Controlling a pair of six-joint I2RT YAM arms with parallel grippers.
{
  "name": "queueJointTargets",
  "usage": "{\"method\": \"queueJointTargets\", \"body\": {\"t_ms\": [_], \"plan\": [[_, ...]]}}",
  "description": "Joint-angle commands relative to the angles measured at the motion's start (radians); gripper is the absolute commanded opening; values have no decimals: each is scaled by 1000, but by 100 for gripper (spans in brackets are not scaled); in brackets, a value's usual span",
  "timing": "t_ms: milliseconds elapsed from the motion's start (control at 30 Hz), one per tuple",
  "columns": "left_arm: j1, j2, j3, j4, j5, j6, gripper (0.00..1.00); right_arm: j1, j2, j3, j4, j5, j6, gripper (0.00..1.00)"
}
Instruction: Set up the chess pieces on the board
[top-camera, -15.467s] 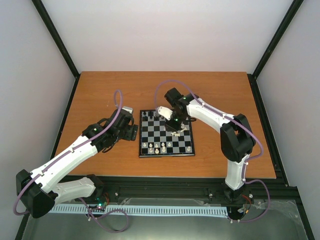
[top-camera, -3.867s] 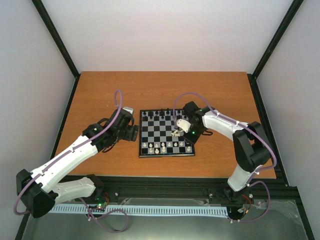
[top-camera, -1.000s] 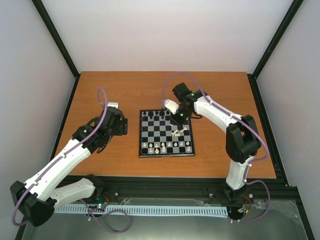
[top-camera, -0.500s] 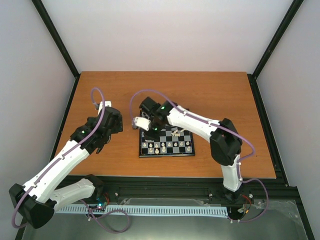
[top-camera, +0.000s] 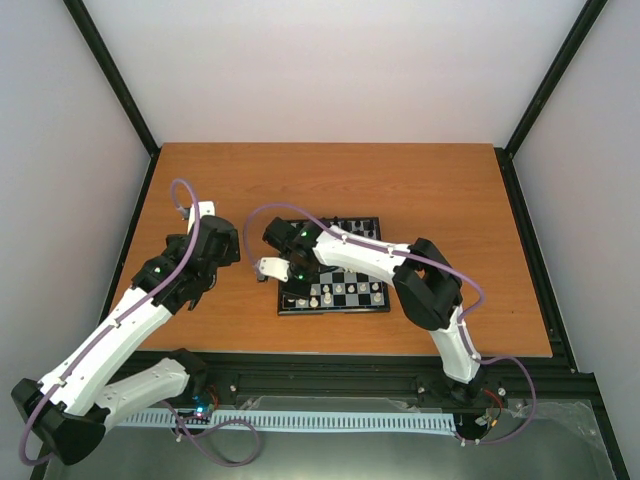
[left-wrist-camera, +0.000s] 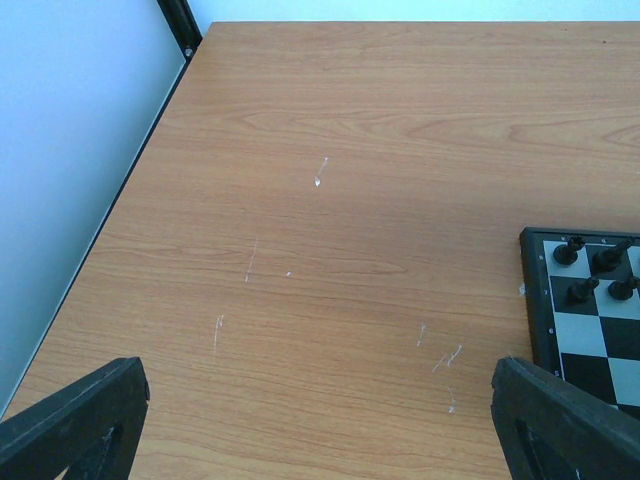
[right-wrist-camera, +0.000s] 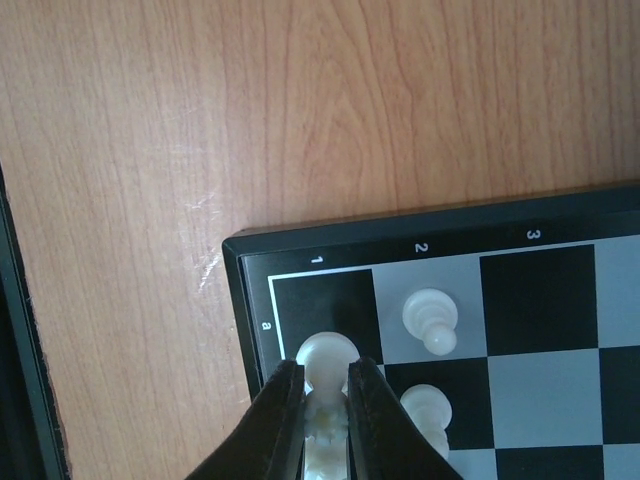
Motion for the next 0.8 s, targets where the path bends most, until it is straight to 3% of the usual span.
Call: {"method": "queueJointTargets", "body": {"t_ms": [0, 767], "plan": [[9, -1, 31, -2, -13, -10, 96, 9, 27, 29, 5, 12, -7, 11], [9, 20, 31, -2, 22, 1, 97, 20, 80, 51, 7, -10, -3, 14]]}}
